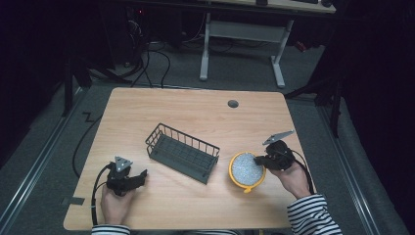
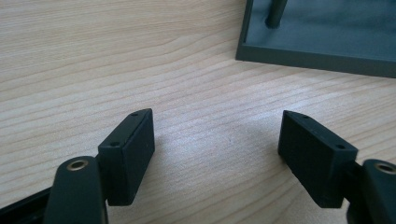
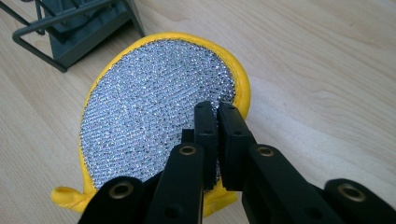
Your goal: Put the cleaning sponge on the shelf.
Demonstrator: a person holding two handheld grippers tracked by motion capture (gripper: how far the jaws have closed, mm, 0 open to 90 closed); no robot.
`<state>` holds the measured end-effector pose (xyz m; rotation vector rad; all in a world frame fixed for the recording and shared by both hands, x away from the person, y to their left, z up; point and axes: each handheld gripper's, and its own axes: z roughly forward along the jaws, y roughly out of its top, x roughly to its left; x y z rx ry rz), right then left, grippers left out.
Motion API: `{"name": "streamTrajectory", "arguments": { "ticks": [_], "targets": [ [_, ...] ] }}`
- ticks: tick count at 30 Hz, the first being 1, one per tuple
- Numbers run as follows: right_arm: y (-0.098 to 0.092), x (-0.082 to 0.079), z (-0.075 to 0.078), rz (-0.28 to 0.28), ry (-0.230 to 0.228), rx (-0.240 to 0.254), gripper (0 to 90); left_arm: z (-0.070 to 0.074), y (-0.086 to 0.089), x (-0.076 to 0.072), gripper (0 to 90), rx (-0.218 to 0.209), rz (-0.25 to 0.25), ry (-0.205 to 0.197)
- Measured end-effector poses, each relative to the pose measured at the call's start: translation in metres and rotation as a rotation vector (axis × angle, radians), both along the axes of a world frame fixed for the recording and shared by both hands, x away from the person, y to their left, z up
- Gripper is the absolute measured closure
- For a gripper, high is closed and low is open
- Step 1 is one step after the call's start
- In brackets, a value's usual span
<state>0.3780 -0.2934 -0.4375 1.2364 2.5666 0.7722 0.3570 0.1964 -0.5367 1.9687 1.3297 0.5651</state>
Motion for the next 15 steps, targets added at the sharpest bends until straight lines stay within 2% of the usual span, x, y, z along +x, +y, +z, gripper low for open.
{"name": "streamTrajectory", "arguments": {
  "ticks": [6,10,15],
  "targets": [
    [0.0,0.002,0.013,0.006,-0.042,-0.008,87.8,0.0,0.0,0.0,27.8,0.0,0.001,-0.001],
    [0.001,0.004,0.023,0.009,-0.055,-0.015,87.8,0.0,0.0,0.0,27.9,-0.001,0.001,0.001],
    [0.003,0.009,0.037,0.009,-0.079,0.001,87.7,0.0,0.0,0.0,28.0,-0.003,0.002,-0.001]
  ]
}}
